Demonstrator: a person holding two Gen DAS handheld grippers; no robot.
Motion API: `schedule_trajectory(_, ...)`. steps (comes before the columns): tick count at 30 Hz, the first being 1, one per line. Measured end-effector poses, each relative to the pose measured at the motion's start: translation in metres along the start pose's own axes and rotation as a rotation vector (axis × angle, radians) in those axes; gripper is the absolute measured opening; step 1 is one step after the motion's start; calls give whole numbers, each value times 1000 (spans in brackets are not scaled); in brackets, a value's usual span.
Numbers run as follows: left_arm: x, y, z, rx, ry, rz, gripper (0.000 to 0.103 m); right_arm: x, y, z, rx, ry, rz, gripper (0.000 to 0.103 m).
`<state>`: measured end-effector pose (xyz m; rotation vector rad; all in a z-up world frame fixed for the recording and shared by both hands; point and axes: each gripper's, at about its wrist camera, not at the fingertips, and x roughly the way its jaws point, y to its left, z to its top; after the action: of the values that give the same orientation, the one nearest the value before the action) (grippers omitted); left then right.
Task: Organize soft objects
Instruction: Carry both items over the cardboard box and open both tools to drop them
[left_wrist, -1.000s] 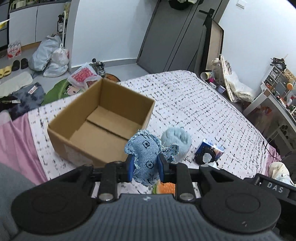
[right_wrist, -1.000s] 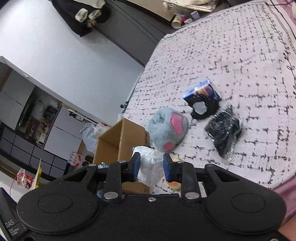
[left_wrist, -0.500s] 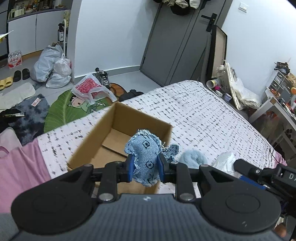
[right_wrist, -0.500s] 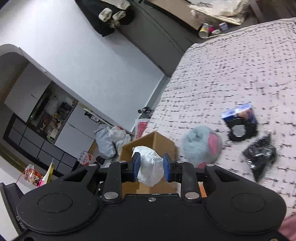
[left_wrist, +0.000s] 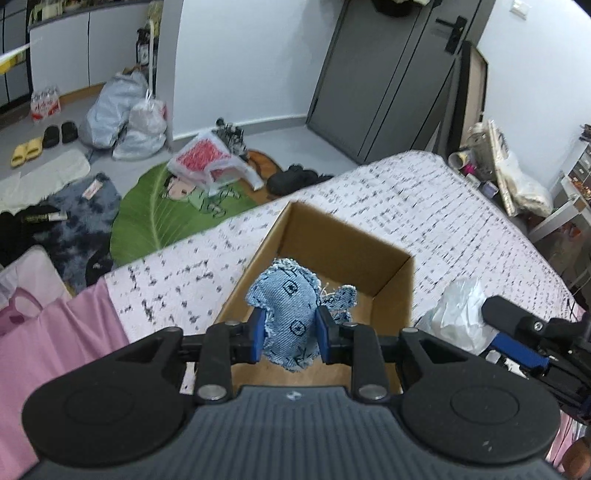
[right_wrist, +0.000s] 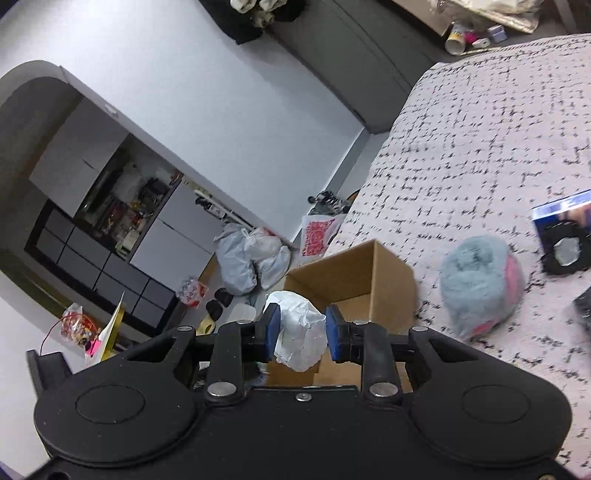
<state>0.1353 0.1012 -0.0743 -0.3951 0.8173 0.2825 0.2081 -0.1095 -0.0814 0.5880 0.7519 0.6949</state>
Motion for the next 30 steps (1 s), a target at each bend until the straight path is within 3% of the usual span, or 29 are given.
schedule_trajectory(9,18,9,0,-58,48,32,35,22,-9,-13,6,56,-11,27)
schedule_trajectory(14,20,12,-1,-69,48,35,48,30,-10,-18,4,80,-8,28)
schedule_trajectory(17,19,10,-2,-63,40,31,49,34,-12,-19,19,88,-23,35)
schedule_trajectory(19,18,8,-2,-56,36,32,49,29,-14,-20,32,69,-47,59)
schedule_trajectory(24,11,5,-2,-43,13,28,56,13,-8,-15,8,13,-87,84)
schedule_trajectory(27,1,-1,-3,-5,-39,34,68,6,-1,-13,-35,-4,-134,92)
schedule_trajectory(30,-9,-10,-2,32,-99,35,80,-2,1,-13,-52,-13,-143,93)
